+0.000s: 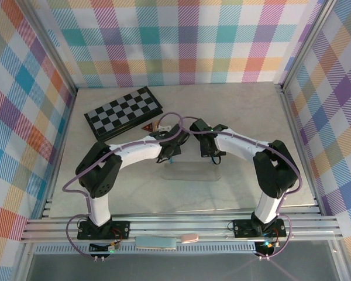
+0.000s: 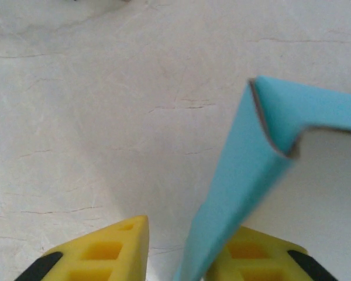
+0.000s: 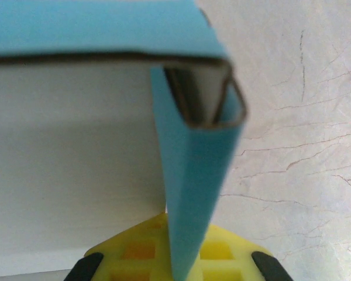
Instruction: Fold the paper box
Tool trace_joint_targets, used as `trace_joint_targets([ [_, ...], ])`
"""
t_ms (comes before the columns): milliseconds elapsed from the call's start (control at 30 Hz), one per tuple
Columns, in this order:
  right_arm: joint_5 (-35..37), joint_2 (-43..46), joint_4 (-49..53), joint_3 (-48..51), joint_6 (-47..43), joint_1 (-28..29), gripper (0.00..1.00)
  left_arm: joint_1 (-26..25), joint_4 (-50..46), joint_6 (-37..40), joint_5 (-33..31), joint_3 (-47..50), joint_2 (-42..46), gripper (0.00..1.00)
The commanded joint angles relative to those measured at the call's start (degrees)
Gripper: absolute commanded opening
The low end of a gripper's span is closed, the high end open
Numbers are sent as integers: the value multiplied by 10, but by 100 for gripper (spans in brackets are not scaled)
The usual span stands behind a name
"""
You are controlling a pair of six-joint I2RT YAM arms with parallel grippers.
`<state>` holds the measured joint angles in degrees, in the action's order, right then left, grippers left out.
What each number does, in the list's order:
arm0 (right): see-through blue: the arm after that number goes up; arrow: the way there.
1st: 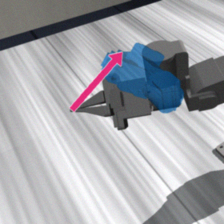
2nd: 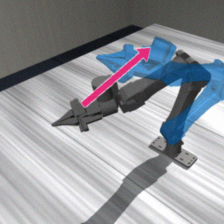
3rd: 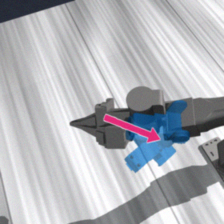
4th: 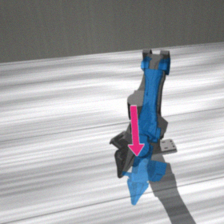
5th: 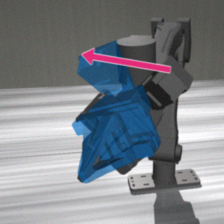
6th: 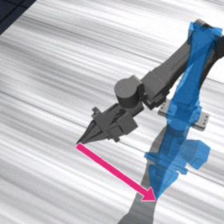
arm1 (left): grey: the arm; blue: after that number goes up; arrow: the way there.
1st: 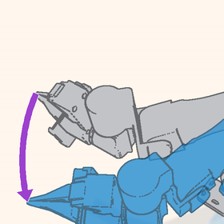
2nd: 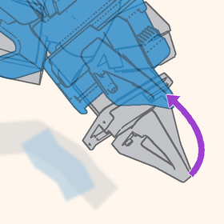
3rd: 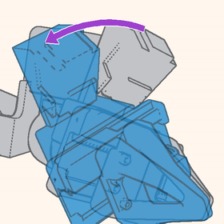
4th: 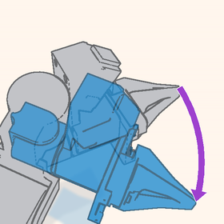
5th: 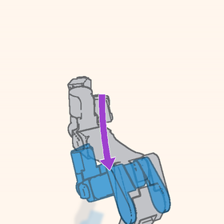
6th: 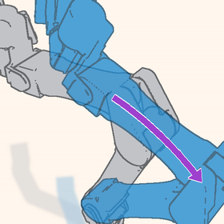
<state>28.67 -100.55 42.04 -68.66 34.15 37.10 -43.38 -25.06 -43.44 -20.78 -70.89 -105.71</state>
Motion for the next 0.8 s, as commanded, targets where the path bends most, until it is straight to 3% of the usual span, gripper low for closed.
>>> trace_joint_targets([
  [0, 18, 13, 22, 0, 9, 1, 0, 22, 78, 32, 75, 18, 38, 33],
  [467, 13, 2, 25, -7, 10, -1, 0, 51, 64, 72, 158, -5, 2, 33],
  [767, 11, -2, 28, -9, 9, -1, 0, 51, 29, 90, 102, -28, -22, 15],
])
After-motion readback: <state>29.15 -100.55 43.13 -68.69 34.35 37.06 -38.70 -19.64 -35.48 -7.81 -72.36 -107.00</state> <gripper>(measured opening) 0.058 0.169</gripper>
